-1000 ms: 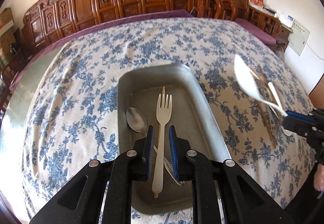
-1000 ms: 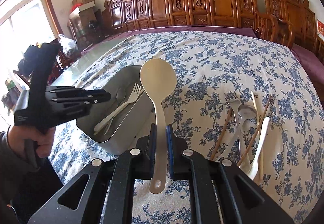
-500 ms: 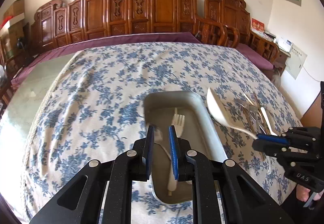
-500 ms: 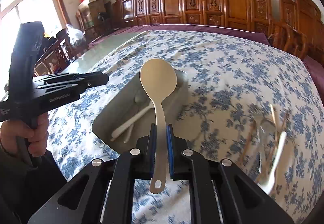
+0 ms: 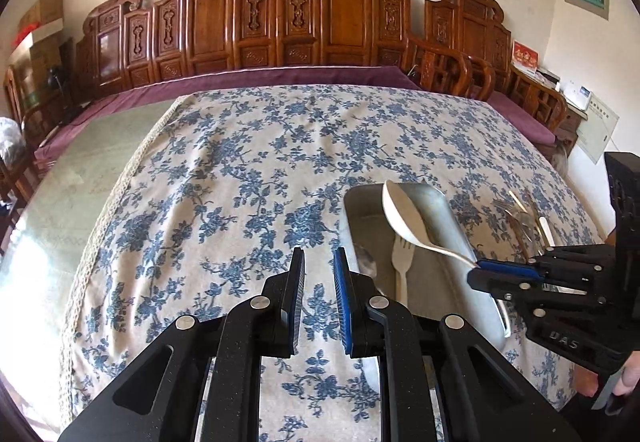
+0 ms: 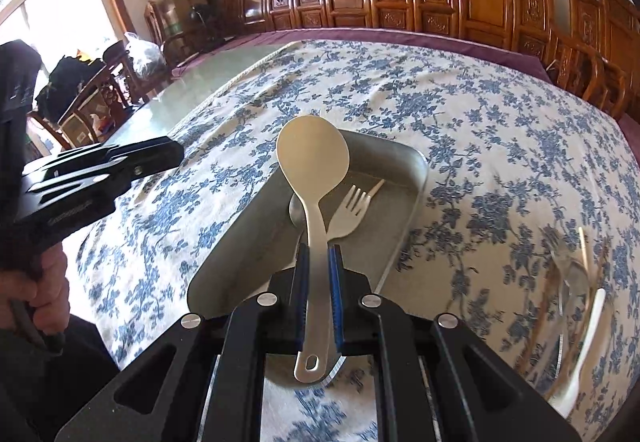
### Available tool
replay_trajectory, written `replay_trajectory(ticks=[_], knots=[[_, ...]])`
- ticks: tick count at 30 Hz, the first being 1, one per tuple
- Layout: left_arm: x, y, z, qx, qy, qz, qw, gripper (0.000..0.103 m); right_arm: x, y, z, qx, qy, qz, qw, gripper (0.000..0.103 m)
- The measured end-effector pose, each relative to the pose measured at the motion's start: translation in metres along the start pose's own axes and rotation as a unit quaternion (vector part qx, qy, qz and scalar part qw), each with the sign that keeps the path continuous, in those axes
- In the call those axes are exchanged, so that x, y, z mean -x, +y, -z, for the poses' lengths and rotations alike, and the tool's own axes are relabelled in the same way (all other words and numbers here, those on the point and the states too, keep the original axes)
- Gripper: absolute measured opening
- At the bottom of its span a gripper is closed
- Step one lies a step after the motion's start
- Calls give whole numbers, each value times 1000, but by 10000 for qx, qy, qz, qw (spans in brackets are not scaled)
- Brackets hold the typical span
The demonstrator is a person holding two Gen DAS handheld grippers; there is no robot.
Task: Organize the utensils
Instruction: 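Lower the white spoon into the tray with the right tool while the left tool withdraws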
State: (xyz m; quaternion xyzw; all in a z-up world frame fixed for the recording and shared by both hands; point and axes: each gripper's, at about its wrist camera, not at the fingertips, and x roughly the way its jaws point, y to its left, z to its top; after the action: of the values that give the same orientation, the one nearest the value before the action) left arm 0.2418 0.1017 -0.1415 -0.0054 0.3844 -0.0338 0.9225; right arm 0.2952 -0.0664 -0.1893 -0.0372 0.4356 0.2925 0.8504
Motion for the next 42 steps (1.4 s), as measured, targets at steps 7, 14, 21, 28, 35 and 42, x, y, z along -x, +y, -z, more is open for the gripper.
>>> replay_trajectory(ticks=[7, 14, 21, 28, 35, 42], knots=[[-6, 1, 2, -49, 69, -43, 10000, 14, -25, 4, -3, -166, 165, 125, 9996, 12], [-12, -1, 4, -62, 138, -59, 9999, 14, -43, 0, -2, -395, 261, 140, 9988, 12], [-15, -4, 4, -68, 154, -85, 9998, 14, -40, 0, -2, -411, 98, -59, 9991, 17], [-16, -18, 3, -122, 110, 22, 9999, 14, -9, -9, 3, -318, -146, -289, 9990, 17], [-18, -37, 1, -182, 97, 120, 9997, 14, 26, -15, -4, -224, -363, -237, 9988, 17], [-14, -57, 2, -329, 64, 218, 9992, 14, 66, -58, 3, -320, -444, 279, 9981, 17]])
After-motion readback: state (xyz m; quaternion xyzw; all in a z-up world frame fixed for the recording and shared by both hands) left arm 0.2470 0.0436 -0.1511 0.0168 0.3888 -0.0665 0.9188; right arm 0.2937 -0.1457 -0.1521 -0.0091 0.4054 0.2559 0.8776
